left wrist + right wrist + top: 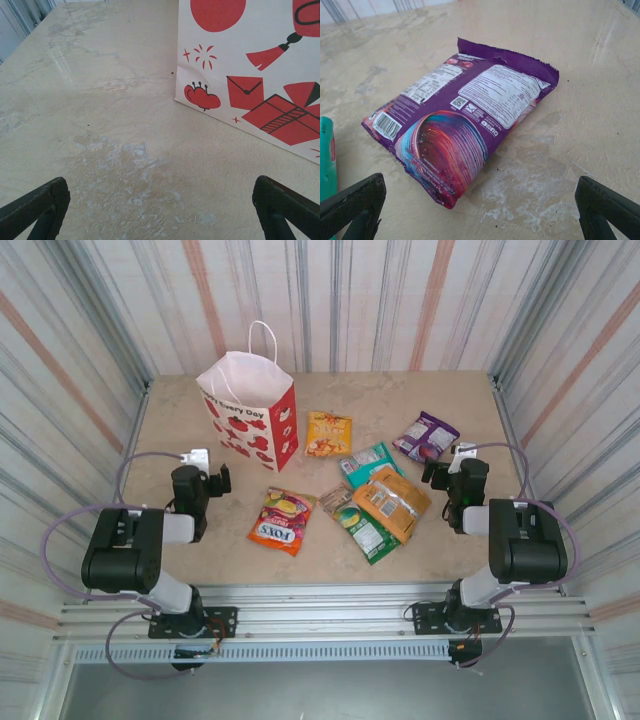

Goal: Place the snacks into the paper bag

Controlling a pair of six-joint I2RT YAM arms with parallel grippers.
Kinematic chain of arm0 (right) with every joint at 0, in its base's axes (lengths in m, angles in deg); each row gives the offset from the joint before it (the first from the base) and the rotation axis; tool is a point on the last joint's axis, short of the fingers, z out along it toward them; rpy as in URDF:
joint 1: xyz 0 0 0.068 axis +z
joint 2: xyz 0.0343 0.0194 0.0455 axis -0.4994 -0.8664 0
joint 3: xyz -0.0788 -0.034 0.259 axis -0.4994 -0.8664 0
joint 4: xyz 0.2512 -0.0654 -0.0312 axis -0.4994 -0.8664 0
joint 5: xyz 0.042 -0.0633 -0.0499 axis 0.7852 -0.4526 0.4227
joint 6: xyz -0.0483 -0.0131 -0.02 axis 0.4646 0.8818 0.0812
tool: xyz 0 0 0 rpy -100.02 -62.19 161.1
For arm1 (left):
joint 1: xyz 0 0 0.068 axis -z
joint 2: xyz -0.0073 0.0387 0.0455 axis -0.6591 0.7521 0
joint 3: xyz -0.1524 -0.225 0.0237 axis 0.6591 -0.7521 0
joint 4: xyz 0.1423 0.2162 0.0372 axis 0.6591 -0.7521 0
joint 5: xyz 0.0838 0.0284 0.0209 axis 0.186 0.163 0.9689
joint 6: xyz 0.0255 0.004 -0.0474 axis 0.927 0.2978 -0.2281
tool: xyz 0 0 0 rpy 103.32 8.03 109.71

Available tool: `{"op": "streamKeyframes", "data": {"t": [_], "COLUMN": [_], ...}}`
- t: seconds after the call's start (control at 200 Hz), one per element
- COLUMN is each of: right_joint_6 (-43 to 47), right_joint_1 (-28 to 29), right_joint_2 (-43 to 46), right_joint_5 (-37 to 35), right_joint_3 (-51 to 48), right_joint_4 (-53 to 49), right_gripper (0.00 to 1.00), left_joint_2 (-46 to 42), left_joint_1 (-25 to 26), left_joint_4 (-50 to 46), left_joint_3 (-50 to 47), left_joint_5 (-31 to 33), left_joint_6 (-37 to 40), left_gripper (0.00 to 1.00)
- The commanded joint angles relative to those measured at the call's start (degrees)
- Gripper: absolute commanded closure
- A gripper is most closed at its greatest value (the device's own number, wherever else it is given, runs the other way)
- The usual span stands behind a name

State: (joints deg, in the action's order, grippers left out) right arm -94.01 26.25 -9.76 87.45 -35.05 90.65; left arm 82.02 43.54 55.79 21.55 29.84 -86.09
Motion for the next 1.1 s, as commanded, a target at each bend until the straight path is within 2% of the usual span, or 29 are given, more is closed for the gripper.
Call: {"op": "streamKeyframes", "data": {"t": [0.0, 0.967, 1.027, 1.092], "right_joint_6": [0.8, 1.1, 1.1, 1.2], "right_joint_1": [0.4, 0.7, 0.8, 1.3], "right_joint_2": [-0.4, 0.1, 0.6, 4.1], "right_joint_5": [-1.0, -1.3, -1.9, -2.4], "right_joint_3": [0.5, -0.1, -0.2, 1.2], "right_joint_4": [0.0, 0.8, 0.9, -4.3], "right_gripper": [0.01, 0.01, 0.01, 0.01], "left_joint_2": [-0.7, -1.2, -3.4, -8.9], "left_joint_1": [-0.1, 0.1, 1.1, 2.2], "left_joint_4": [0.2, 0.3, -2.7, -14.5], "left_joint_3": [1.1, 1.1, 2.4, 5.9], "left_joint_5": [0.0, -0.1, 1.6, 4.0], "left_joint_6": [0.3, 0.6, 1.7, 1.3], "left_gripper": [0.01, 0.01, 0.03, 0.04]}}
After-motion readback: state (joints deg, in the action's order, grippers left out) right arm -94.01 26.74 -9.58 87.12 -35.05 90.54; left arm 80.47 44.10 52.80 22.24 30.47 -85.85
